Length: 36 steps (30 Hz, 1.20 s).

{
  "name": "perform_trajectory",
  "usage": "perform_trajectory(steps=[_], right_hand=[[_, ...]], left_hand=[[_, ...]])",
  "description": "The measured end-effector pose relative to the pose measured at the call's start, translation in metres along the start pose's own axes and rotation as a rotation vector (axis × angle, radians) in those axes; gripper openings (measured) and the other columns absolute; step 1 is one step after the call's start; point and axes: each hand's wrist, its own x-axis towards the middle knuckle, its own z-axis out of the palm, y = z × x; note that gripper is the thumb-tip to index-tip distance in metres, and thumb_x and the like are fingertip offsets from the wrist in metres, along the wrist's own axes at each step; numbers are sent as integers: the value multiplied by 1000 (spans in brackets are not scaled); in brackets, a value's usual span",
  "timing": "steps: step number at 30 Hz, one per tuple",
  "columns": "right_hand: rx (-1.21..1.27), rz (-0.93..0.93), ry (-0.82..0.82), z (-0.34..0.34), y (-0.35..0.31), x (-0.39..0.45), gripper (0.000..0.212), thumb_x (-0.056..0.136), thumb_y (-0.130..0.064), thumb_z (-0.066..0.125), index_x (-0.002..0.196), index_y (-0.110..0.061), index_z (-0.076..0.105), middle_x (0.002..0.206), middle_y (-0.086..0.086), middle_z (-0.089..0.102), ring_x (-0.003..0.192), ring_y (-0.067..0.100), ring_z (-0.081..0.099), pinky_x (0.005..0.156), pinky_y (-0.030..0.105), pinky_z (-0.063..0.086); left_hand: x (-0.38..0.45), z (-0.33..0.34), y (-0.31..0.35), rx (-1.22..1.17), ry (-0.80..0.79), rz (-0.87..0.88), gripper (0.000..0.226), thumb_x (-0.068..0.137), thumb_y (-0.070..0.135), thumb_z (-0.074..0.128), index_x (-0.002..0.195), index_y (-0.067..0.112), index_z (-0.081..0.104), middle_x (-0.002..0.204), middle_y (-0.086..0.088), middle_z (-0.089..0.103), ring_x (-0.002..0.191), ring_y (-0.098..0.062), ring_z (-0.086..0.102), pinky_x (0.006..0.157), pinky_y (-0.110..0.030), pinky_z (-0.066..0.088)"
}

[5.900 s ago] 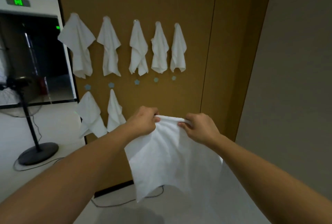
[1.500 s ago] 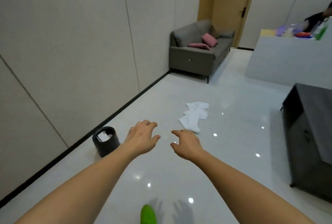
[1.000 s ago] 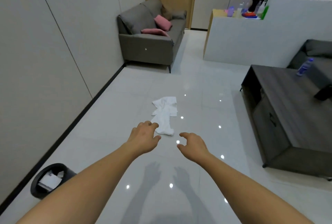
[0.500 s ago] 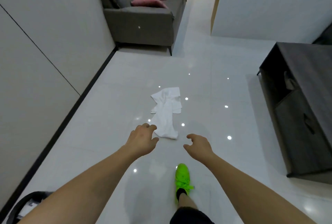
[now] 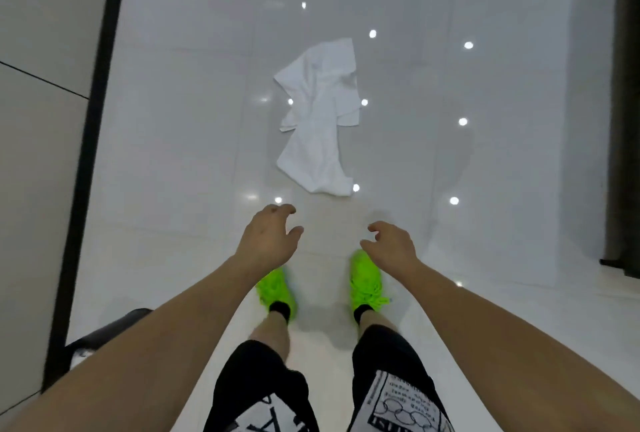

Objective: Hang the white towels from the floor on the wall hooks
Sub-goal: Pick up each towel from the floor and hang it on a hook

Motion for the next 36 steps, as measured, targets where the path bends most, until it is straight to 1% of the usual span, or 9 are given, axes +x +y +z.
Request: perform_trajectory(steps=[9,13,16,19,23,26,29,32,36], right_hand=[[128,199,8,118,38,250,45,85,-32,65,127,-17,62,120,6,66,114,23,59,89,25,40],[222,269,53,163,56,354,51,85,-36,65,132,-16,58,108,3,67,110,21,60,83,21,37],[356,280,176,179,63,414,62,85,-38,67,140,-19,48,127,8,60,115,25,57,99,32,45],[455,243,244,187,62,449,57,83,-32,69,136,-21,52,123,7,61,110,24,59,100,37,48],[396,200,318,194,54,452,23,85,-25,67,106,-17,70,96,0,70,90,19,65,86,36,54],[421,200,362,194,45,423,8,83,-23,69,88,-17,71,68,-12,61,66,5,57,68,23,47],[414,152,390,176,23,374,17,80,-20,72,68,-14,60,54,-11,44,52,4,42,55,12,34],[457,131,377,130,-12,316,4,80,-19,71,79,-16,69,58,-9,53,59,9,50,60,20,40],[584,50,471,39,-64,229,19,85,-18,67,102,-20,76,74,-11,63,74,10,61,74,22,48]], left_hand=[[240,137,-79,35,-149,41,44,93,34,60,132,14,55,126,-12,56,116,-29,53,98,-35,39],[323,205,-116,77,-216,91,46,92,37,60,131,14,54,124,-12,57,115,-29,53,96,-33,37],[359,244,-139,77,-254,104,46,91,40,60,130,17,55,124,-9,57,113,-27,54,94,-32,38],[379,269,-155,88,-299,113,44,91,43,59,128,20,54,124,-7,56,108,-28,56,90,-32,39],[382,271,-161,90,-290,119,43,91,44,58,128,21,55,124,-6,57,110,-27,55,85,-28,33],[368,252,-156,102,-313,117,44,91,44,57,129,22,53,123,-4,55,110,-26,54,84,-28,32],[344,212,-134,131,-345,143,44,92,42,57,130,20,52,125,-6,54,111,-27,54,87,-29,34],[310,149,-97,168,-344,186,43,92,40,57,129,20,53,126,-6,54,113,-26,53,90,-29,34],[260,45,-24,239,-272,298,43,92,38,57,131,21,52,126,-7,54,113,-27,53,91,-29,36]])
